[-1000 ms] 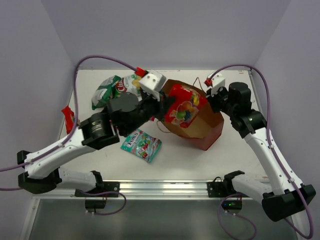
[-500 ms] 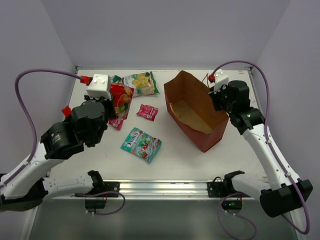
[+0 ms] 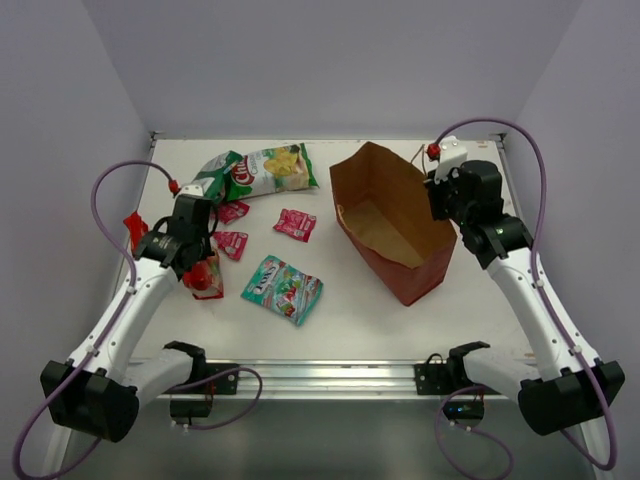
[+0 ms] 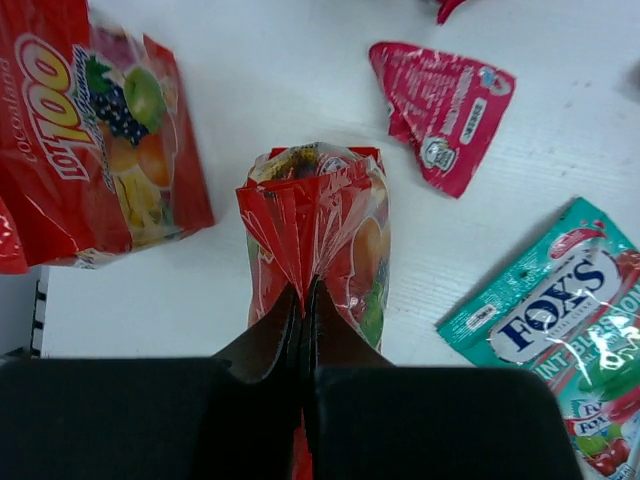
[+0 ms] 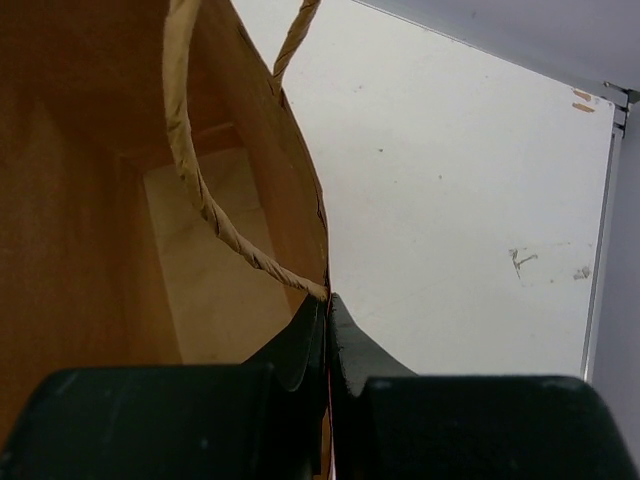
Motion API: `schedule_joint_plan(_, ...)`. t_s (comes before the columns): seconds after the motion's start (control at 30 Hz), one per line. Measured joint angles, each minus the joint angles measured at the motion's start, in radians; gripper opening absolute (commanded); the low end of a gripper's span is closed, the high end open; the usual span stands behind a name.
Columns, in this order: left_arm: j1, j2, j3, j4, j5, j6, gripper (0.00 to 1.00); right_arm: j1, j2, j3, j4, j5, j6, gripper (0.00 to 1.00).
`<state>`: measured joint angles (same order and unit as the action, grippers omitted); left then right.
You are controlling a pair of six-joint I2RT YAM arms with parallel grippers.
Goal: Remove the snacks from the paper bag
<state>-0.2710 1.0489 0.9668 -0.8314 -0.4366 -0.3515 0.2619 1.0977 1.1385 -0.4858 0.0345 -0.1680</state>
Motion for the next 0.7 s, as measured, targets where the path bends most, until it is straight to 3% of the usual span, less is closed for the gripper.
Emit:
schedule_joint_plan(0.17, 0.059, 0.072, -0.017, -0.006, 0.041, -0.016, 0.2, -0.052, 0.003, 0.018, -0.004, 0.008, 0.082, 0.0)
schedule_joint_plan(0.43, 0.131, 0.103, 0.002, -0.03, 0.031, -0.024, 0.31, -0.18, 0.069, 0.16, -0.005, 0.0, 0.271, 0.0)
schedule_joint_plan(0.53, 0.14, 0.116, 0.007, -0.042, 0.032, -0.021, 0.52, -0.192, 0.142, 0.23, 0.012, -0.009, 0.33, 0.0)
schedule_joint_plan(0.57, 0.14, 0.119, 0.008, -0.045, 0.033, -0.022, 0.71, -0.192, 0.167, 0.25, 0.017, -0.016, 0.347, 0.0)
schedule_joint_plan(0.67, 0.14, 0.119, 0.022, -0.067, 0.04, -0.014, 1.0, -0.196, 0.246, 0.31, 0.021, -0.028, 0.391, 0.0)
schedule_joint_plan(0.7, 0.14, 0.118, 0.034, -0.076, 0.042, -0.013, 1.0, -0.201, 0.27, 0.325, 0.023, -0.029, 0.404, 0.0)
